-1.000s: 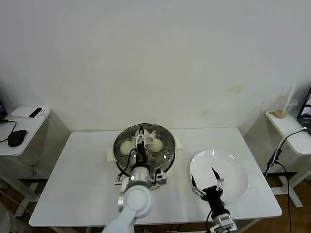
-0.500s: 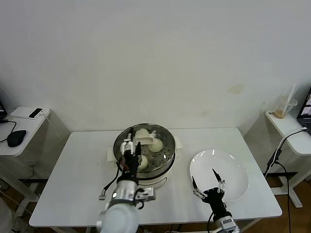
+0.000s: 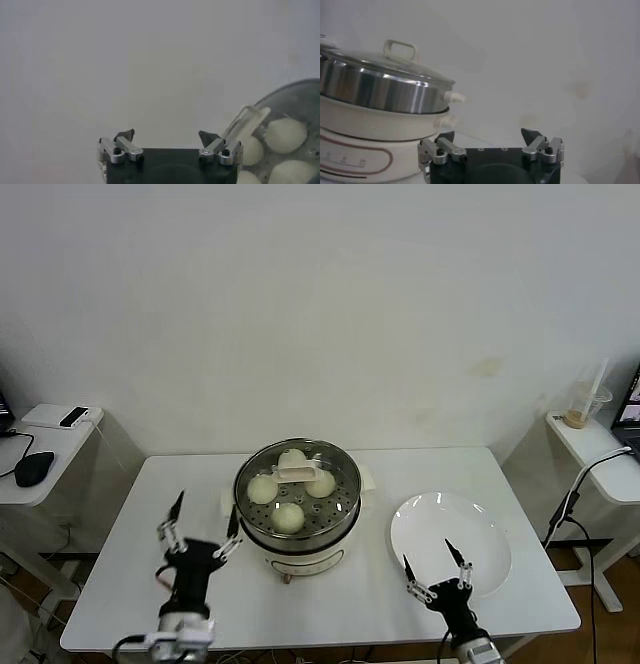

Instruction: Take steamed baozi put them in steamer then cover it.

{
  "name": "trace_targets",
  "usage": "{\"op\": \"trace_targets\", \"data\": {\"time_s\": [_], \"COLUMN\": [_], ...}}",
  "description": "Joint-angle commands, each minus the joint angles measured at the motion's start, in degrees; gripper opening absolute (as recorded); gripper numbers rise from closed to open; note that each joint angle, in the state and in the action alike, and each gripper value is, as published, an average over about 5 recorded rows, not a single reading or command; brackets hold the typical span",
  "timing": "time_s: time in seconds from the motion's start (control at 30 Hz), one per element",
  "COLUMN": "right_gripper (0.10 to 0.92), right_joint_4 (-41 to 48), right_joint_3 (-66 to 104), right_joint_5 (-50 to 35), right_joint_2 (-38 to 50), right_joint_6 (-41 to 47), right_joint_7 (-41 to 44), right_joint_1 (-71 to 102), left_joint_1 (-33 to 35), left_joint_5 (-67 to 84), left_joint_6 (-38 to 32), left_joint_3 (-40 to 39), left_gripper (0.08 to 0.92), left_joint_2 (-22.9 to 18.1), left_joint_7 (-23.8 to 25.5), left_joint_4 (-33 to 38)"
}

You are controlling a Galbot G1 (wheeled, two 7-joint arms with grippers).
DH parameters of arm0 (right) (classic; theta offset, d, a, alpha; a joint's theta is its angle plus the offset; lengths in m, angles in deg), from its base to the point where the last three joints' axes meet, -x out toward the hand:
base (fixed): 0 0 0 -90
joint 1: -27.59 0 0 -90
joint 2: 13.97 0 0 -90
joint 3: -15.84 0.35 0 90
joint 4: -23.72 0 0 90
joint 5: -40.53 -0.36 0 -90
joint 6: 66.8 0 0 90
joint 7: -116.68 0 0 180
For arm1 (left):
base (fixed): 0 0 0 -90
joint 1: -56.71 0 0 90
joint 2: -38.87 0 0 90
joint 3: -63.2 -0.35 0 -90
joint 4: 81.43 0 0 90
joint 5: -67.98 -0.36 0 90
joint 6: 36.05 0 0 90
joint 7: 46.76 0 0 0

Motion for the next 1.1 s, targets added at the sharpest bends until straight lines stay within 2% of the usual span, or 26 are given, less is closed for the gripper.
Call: {"op": "trace_targets", "data": {"time_s": [0.03,0.5,1.1], "right_gripper": [0.823,0.823,0.823], "right_joint_4": [-0.46,0.14,-1.74], "right_joint_3": [0.00,0.04,-0.91], "right_joint_5": [-2.98,-2.19,-6.04], "right_joint_2": [1.50,2.05,3.19], "right_joint_6": [1.15,1.18,6.05], "right_joint_7": [0.52,0.83,1.01], "right_joint_1": [1.97,2.12,3.47], "left_joint_1": [15.18,14.26,13.50], "left_joint_5": [29.21,29.70,29.83], "left_joint_6": [-11.96,-11.63,-9.76], "left_joint_3": [10.15,10.30,10.05], "left_gripper": [0.823,0.823,0.823], "left_joint_2": [-0.31,-0.64,-0.66], "left_joint_7": [-4.76,-2.03,-0.39], "left_joint_4": [0.68,-2.62,-3.13]}}
